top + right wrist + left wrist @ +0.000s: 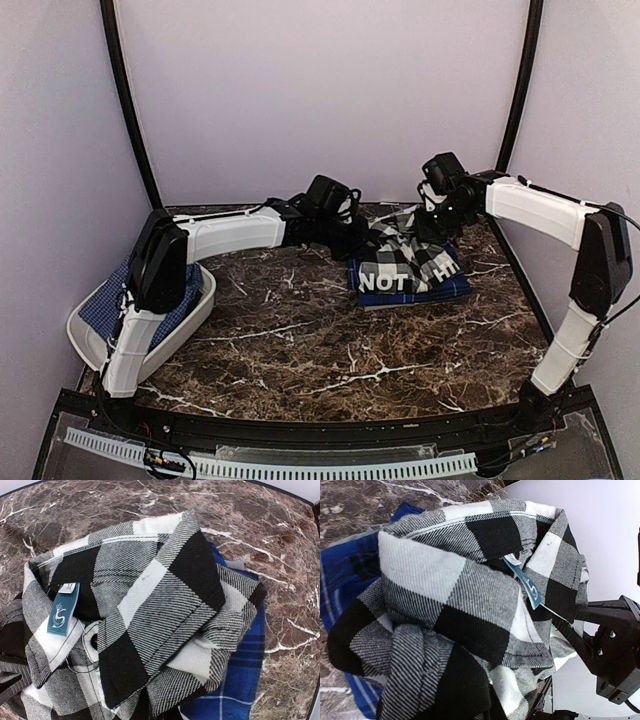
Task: Fold and stack the long sleeve shirts
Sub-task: Place the square-folded shirt on the square-folded shirt.
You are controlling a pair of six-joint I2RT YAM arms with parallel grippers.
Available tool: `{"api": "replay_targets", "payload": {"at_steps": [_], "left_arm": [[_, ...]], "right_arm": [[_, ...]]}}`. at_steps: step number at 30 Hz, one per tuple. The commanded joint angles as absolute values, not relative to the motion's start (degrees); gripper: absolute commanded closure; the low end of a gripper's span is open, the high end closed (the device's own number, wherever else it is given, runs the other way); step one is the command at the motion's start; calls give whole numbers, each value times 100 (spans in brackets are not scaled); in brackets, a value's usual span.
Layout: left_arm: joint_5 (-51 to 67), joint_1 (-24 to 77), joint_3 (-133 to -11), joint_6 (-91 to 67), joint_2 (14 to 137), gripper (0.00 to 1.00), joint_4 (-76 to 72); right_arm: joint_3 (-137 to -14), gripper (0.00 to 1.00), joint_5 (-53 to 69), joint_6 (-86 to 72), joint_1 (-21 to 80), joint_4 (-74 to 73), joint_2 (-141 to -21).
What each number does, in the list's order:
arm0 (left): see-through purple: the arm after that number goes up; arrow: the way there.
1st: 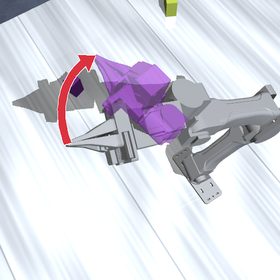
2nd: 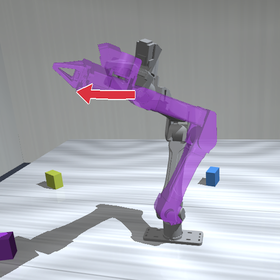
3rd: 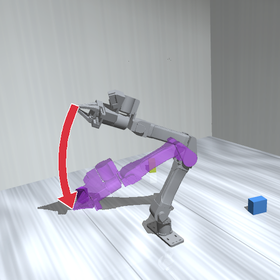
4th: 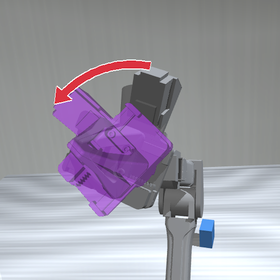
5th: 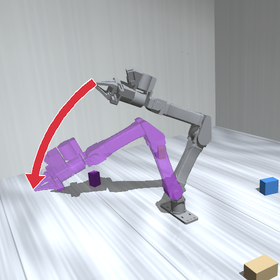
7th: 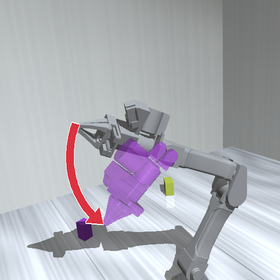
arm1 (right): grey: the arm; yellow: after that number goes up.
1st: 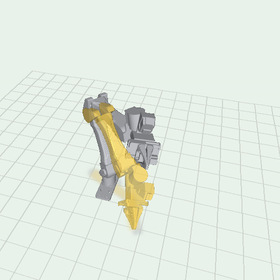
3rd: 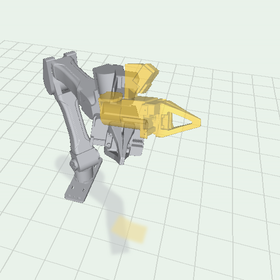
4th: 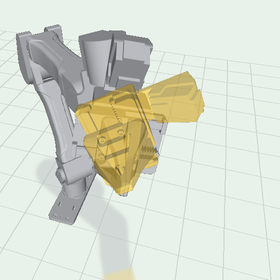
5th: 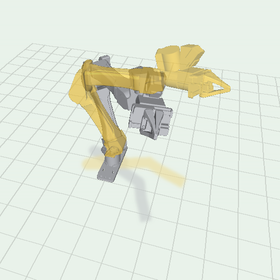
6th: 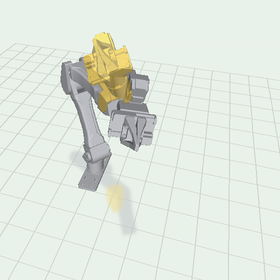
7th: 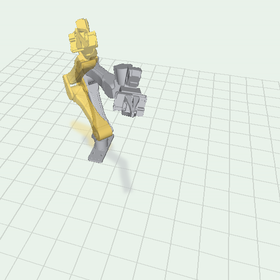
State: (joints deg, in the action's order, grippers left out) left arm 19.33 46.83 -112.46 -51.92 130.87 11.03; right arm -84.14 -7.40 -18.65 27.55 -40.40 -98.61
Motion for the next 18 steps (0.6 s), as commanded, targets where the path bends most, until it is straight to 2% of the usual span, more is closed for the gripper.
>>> {"api": "replay_targets", "payload": {"at_steps": [1, 11, 14, 16, 18], "left_arm": [[2250, 4850, -11900, -5416, 13353, 100, 555], [1770, 4859, -12082, -5404, 13656, 100, 767], [1405, 4852, -11866, -5370, 13695, 100, 823], [1267, 4859, -11657, -5386, 13750, 100, 727], [1028, 4854, -11608, -5381, 13829, 100, 821]], "right_arm": [[-8070, 100, -748, -1715, 2484, -3738, -9466], [-7544, 100, -457, -1593, 1951, -3264, -9551], [-7475, 94, -543, -1526, 1697, -3079, -9740], [-7474, 77, -563, -1496, 1547, -3021, -9858], [-7530, 67, -710, -1474, 1492, -3064, -9932]]}}
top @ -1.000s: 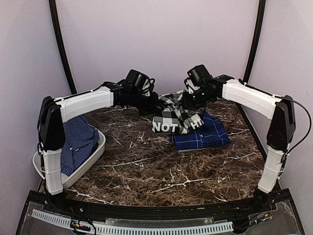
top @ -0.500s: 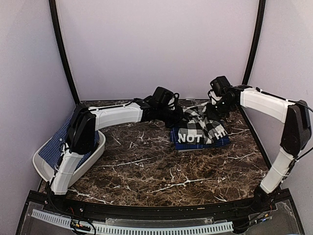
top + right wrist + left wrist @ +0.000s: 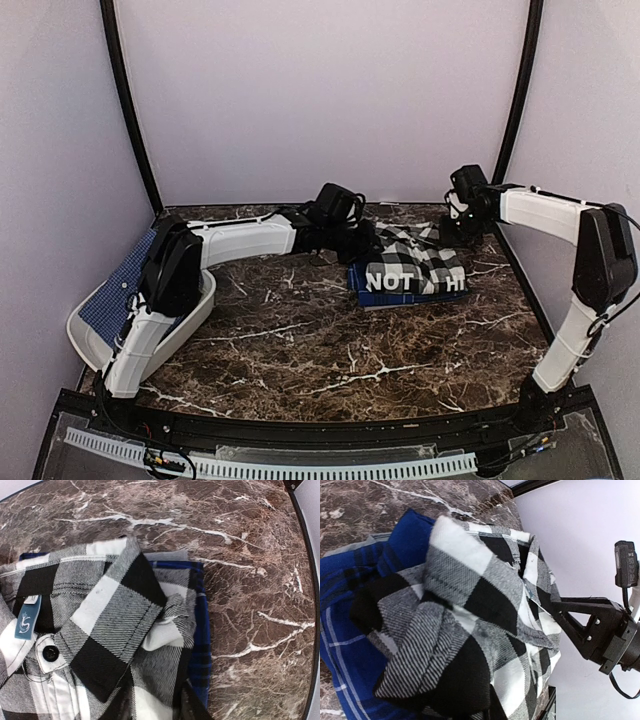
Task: Fold and stack the long sleeve shirts
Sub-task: Place the square-folded shirt on the square-folded shirt, then smooth out the square-folded shirt at the center of the board.
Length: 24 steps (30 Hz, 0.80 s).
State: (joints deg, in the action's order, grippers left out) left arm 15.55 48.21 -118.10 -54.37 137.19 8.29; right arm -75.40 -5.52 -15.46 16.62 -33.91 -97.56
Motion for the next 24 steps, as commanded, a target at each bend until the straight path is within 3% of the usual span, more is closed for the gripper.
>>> {"api": "replay_targets", "payload": {"at_steps": [1, 4, 7, 14, 24], "left_arm": [[967, 4853, -11605, -5380, 13849, 100, 881], [802, 4847, -11596, -5379, 13893, 97, 1068], [714, 4839, -11631, -5373, 13889, 90, 1246], [256, 4822, -11480, -5281, 13513, 81, 1463], [63, 4710, -11224, -5107, 13104, 72, 1579]], "right_arm": [[-7566, 64, -779, -1468, 1486, -3102, -9946], [-7620, 56, -847, -1538, 1493, -3214, -9837], [-7613, 53, -903, -1640, 1573, -3297, -9535], [-7414, 53, -912, -1881, 2161, -3402, -9011], [-5823, 58, -600, -2431, 2350, -2889, -8300]]}}
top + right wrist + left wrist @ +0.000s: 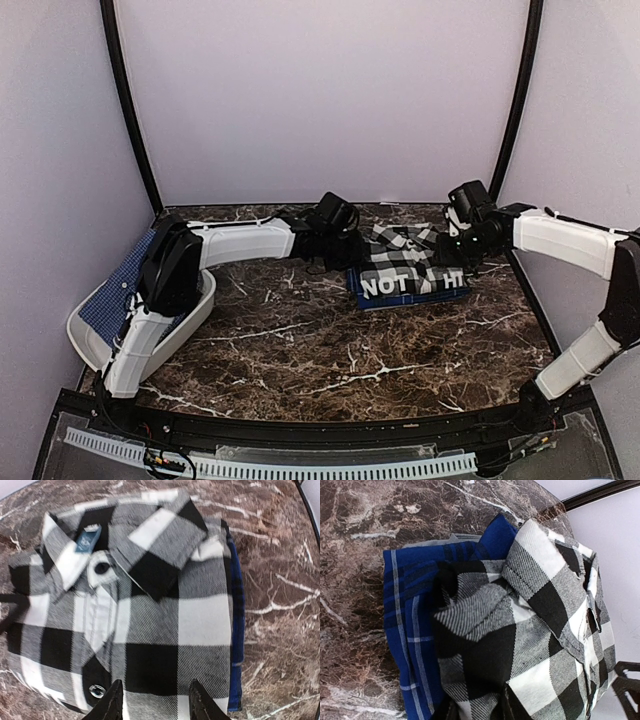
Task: Fold and stack the long sleeve shirts
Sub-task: Smooth out the square-folded shirt at the center of the board.
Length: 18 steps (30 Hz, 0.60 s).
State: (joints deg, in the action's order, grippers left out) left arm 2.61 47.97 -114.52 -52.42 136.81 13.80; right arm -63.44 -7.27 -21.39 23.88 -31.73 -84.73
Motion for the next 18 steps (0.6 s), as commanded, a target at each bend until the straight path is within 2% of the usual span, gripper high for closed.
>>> {"api": "replay_targets", "payload": {"at_steps": [1, 9, 13, 18], "left_arm": [[62, 4682, -11171, -5124, 13089, 72, 1561], [320, 4551, -10966, -5042, 13106, 71, 1318], [349, 4528, -11008, -4930, 13078, 71, 1423], [245, 4513, -10897, -4735, 12827, 71, 1551]], "right_arm": [[-5686, 58, -546, -2464, 2333, -2839, -8295], [-5281, 57, -667, -2594, 2276, -2837, -8105], [-5321, 48, -659, -2582, 2332, -2985, -7903], [-5212, 29, -779, -2760, 2758, -3104, -7658]]}}
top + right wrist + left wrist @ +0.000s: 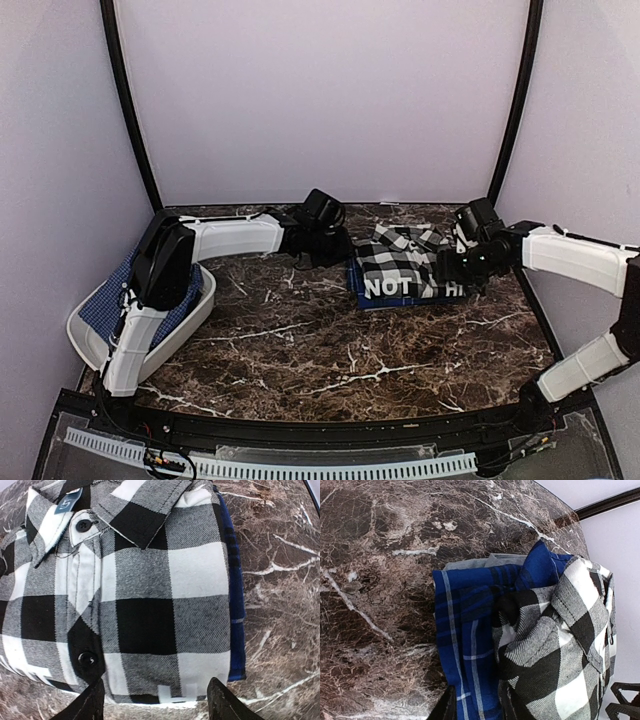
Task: Fold and stack the long sleeve shirts
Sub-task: Smooth out the square-folded shirt at the center of the board, then move the square-folded shirt to the corner of the board.
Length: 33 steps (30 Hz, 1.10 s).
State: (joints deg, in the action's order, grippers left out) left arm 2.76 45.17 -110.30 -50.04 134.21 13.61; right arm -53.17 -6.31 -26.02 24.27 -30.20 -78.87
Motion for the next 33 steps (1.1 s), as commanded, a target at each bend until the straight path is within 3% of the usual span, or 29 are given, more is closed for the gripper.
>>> {"api": "replay_targets", "payload": {"at_steps": [1, 14, 33], "left_arm": [[233, 4511, -10862, -4710, 12781, 70, 1558], [-117, 4317, -9287, -4486, 11248, 62, 1061], [-147, 3722, -7772, -4405, 9697, 60, 704]], "right_arm": [[-5183, 27, -808, -2808, 2866, -3130, -7629], [-4074, 12, -1050, -3257, 3491, -2651, -7495], [-5028, 8, -934, -2331, 3134, -1525, -9937]]}}
